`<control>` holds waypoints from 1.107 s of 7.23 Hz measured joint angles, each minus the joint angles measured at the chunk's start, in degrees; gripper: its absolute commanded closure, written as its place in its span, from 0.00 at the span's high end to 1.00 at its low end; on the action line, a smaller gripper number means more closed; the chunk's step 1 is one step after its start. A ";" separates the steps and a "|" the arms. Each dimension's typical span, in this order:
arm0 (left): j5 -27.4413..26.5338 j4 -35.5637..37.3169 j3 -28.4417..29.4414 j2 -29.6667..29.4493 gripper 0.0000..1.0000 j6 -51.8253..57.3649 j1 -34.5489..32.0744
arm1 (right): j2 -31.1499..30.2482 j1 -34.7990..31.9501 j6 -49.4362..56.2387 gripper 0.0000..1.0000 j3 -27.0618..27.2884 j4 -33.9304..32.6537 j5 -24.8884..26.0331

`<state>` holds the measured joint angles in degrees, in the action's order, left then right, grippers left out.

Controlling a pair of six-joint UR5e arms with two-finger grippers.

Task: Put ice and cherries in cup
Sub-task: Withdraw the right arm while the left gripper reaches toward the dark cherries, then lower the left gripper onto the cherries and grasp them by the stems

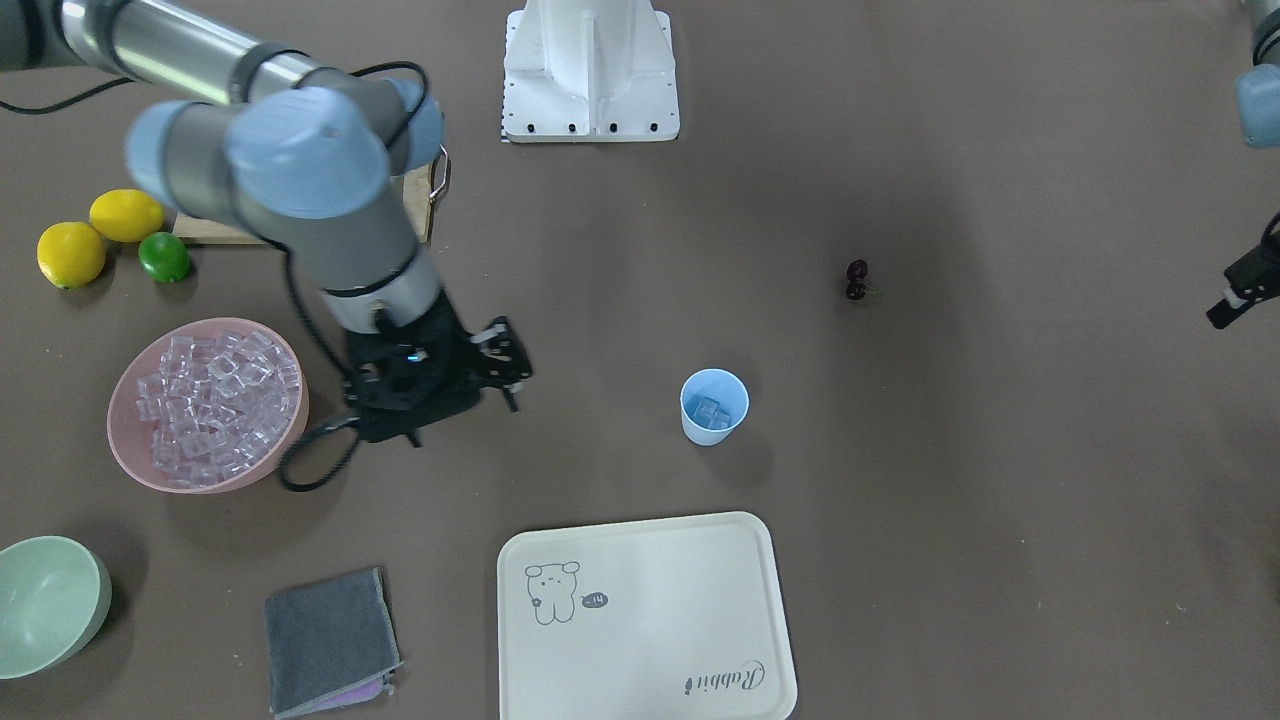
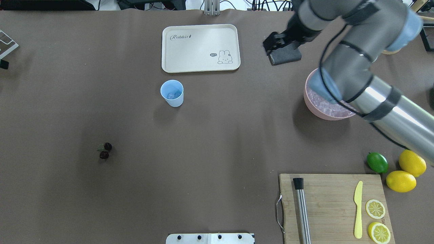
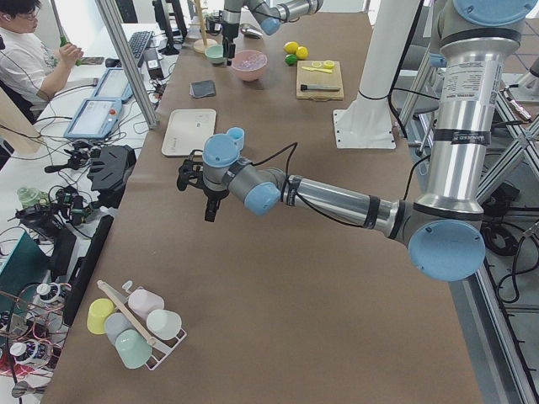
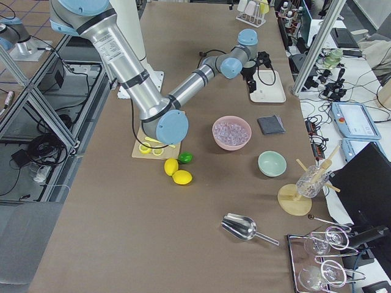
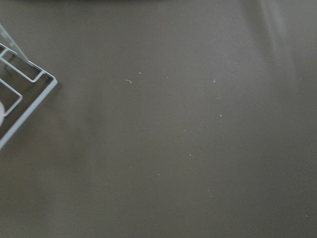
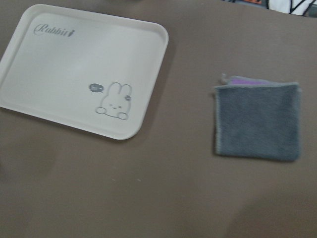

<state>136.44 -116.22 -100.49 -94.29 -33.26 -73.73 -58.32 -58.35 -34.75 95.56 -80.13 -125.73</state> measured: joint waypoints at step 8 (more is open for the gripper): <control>-20.04 0.40 -7.20 -7.35 0.97 -16.48 29.28 | -40.10 -30.40 41.37 0.98 5.12 -0.67 -12.79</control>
<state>116.40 -115.82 -107.70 -101.64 -49.74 -44.45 -98.42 -88.75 6.61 100.68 -80.80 -138.52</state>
